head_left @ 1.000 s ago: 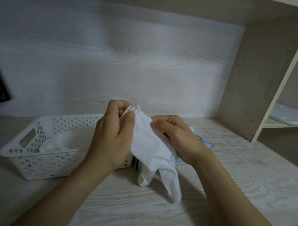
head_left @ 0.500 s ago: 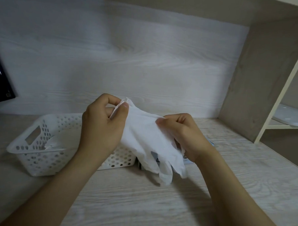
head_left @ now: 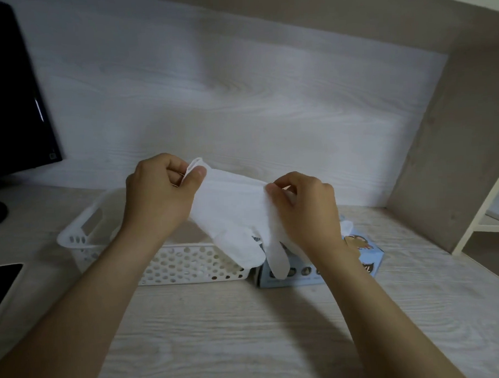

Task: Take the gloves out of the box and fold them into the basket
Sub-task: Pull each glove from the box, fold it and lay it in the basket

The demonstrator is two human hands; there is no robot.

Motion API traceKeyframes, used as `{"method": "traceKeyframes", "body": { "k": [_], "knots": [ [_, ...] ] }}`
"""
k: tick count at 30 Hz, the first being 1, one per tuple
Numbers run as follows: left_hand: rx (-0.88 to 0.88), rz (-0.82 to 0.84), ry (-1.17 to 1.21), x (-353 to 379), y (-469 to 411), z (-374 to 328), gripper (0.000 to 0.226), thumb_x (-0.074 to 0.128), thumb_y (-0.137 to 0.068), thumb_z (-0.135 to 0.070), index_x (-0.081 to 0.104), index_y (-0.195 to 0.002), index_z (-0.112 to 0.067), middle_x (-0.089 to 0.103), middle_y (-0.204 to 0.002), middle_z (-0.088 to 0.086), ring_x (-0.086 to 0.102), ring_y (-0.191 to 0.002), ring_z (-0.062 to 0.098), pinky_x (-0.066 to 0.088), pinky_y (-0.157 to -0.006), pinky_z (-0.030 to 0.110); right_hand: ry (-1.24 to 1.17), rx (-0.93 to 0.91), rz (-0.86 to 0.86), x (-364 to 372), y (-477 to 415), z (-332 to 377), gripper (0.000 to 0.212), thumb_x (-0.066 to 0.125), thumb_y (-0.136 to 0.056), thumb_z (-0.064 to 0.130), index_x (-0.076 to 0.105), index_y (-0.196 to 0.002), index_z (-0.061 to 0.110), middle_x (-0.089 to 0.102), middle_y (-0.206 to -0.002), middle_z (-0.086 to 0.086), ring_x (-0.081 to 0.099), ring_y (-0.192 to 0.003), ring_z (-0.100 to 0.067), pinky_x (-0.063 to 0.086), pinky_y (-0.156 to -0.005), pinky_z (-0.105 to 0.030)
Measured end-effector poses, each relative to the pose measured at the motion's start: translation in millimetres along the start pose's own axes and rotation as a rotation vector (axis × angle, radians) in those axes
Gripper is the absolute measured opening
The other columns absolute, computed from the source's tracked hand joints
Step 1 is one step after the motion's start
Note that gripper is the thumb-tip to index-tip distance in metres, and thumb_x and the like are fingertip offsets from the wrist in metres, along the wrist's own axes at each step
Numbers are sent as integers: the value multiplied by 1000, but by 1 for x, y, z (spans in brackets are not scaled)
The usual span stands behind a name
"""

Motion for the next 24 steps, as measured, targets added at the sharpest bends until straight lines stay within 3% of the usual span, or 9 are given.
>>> {"method": "traceKeyframes", "body": {
  "k": [4, 9, 14, 16, 20, 24],
  "knots": [
    [-46, 42, 17, -10, -9, 17, 23, 82, -87, -41, 72, -84, -20, 72, -73, -3, 71, -76, 16, 61, -75, 40, 263, -46, 26, 13, -9, 19, 34, 61, -102, 56, 71, -104, 23, 71, -84, -1, 64, -82, -27, 43, -65, -34],
    [-47, 97, -195, -21, -20, 33, 26, 79, -90, -41, 68, -83, -19, 70, -74, 0, 67, -91, 29, 54, -86, 42, 441, -204, 117, 45, -23, 49, 47, 55, -101, 64, 66, -98, 18, 65, -81, -5, 63, -77, -32, 39, -63, -35],
    [-110, 142, -276, -34, -29, 58, 24, 76, -93, -36, 57, -91, -22, 70, -91, 5, 62, -100, 32, 52, -88, 47, 413, -275, 259, 81, -35, 72, 49, 56, -99, 66, 65, -99, 18, 66, -87, -5, 63, -79, -31, 41, -63, -36],
    [-117, 153, -321, -36, -32, 65, 25, 72, -97, -32, 52, -101, -18, 65, -98, 10, 58, -97, 32, 49, -82, 44, 401, -287, 308, 96, -39, 77, 50, 56, -99, 67, 65, -100, 18, 67, -89, -6, 63, -82, -31, 44, -63, -37],
    [-115, 151, -492, -38, -34, 70, 23, 63, -103, -20, 46, -114, -9, 37, -82, 3, 46, -76, 27, 41, -71, 40, 335, -261, 412, 121, -42, 82, 47, 58, -99, 64, 67, -103, 19, 66, -94, -8, 64, -90, -32, 53, -72, -41],
    [-108, 147, -656, -39, -37, 73, 19, 62, -100, -3, 53, -117, -4, 46, -93, 9, 41, -73, 22, 41, -71, 39, 428, -311, 491, 138, -37, 86, 48, 63, -96, 65, 68, -110, 19, 69, -102, -8, 65, -97, -31, 51, -75, -39]
  ]
}}
Point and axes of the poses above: each hand's wrist, its own y-axis away from the middle knuckle, its own x-axis out of the palm, z = x × y, the point moved 10 cm from there along -y, towards the middle knuckle
